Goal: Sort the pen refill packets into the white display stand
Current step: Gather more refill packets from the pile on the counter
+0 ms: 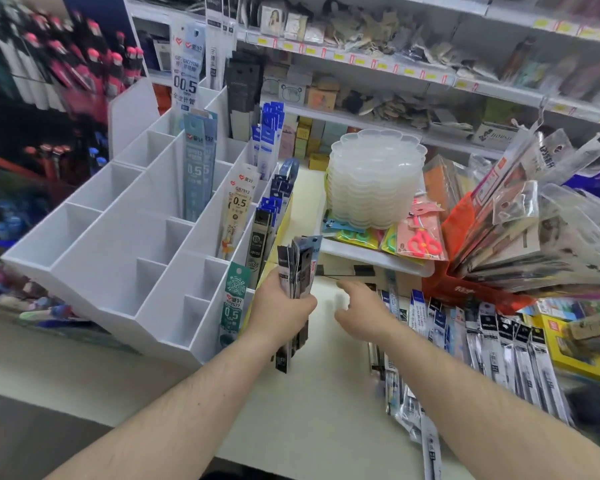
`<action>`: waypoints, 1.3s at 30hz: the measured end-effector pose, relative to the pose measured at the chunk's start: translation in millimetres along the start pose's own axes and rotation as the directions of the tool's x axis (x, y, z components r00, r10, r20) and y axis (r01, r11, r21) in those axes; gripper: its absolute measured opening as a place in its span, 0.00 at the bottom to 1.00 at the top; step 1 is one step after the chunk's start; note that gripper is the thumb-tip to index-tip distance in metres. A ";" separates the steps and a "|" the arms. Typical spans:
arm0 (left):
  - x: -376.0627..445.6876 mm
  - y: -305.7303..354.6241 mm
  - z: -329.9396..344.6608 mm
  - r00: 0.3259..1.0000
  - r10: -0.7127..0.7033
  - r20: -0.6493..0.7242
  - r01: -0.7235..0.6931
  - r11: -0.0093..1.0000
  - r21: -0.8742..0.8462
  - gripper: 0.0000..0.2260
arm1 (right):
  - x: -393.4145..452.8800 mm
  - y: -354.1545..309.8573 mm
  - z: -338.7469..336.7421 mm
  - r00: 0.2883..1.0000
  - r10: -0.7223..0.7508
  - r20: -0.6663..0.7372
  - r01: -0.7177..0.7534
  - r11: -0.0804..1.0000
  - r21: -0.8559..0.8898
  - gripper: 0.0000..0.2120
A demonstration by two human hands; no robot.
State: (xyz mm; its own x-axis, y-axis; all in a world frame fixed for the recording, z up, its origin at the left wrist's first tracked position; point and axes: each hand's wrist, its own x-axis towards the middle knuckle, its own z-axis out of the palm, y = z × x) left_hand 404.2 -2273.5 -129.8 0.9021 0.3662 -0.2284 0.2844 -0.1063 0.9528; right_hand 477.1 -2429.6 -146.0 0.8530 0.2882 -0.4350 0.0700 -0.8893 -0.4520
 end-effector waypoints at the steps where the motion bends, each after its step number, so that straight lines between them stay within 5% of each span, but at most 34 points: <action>1: 0.3 2.3 -0.9 1.000 -0.018 -0.008 0.018 1.000 -0.001 0.09 | 9.2 -3.5 2.5 1.000 -0.020 0.010 0.020 0.998 -0.060 0.33; 6: -1.6 2.5 -6.1 0.995 -0.101 -0.006 0.101 0.995 0.025 0.10 | 37.6 -9.0 12.5 0.989 0.135 -0.059 -0.145 0.956 -0.254 0.34; 10: -2.7 -4.6 -7.4 0.984 -0.180 0.003 0.179 0.983 0.043 0.12 | 26.4 -14.8 32.2 0.986 -0.073 -0.149 -0.002 0.893 -0.450 0.18; 14: -5.0 -16.6 0.6 0.973 -0.229 -0.005 0.229 0.972 0.048 0.10 | 8.7 -12.0 45.8 0.980 -0.173 -0.099 0.092 0.832 -0.547 0.16; 21: 3.9 -31.5 12.4 0.954 -0.292 0.063 0.294 0.956 -0.023 0.12 | -4.6 10.7 45.3 0.962 0.049 -0.268 -0.044 0.999 0.024 0.12; 25: 6.4 -33.1 23.6 0.941 -0.319 0.116 0.333 0.934 -0.131 0.10 | -21.8 2.7 34.4 0.967 0.132 -0.220 -0.003 0.863 0.506 0.09; 31: 3.5 -27.7 27.2 0.877 -0.378 0.297 0.464 0.826 -0.319 0.05 | -51.9 -3.1 23.0 0.999 -0.041 0.015 0.026 0.835 0.549 0.11; 33: 5.7 -29.7 26.5 0.856 -0.428 0.289 0.505 0.811 -0.296 0.07 | -57.8 4.5 17.6 0.999 0.020 0.049 -0.042 0.876 0.480 0.08; 35: 8.0 -32.9 25.9 0.852 -0.449 0.269 0.516 0.808 -0.286 0.09 | -66.1 14.2 12.8 0.989 0.119 0.087 -0.137 0.963 0.230 0.05; 39: 10.8 -39.6 24.1 0.846 -0.453 0.280 0.525 0.798 -0.296 0.10 | -85.4 21.8 29.6 0.949 0.240 0.203 -0.189 0.951 -0.244 0.15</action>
State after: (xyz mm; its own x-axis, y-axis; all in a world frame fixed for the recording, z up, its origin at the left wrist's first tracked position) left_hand 410.6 -2287.6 -174.8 0.7254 0.0988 -0.6812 0.6049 0.3807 0.6994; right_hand 390.5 -2463.1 -141.8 0.7217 0.1320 -0.6795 0.0320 -0.9870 -0.1577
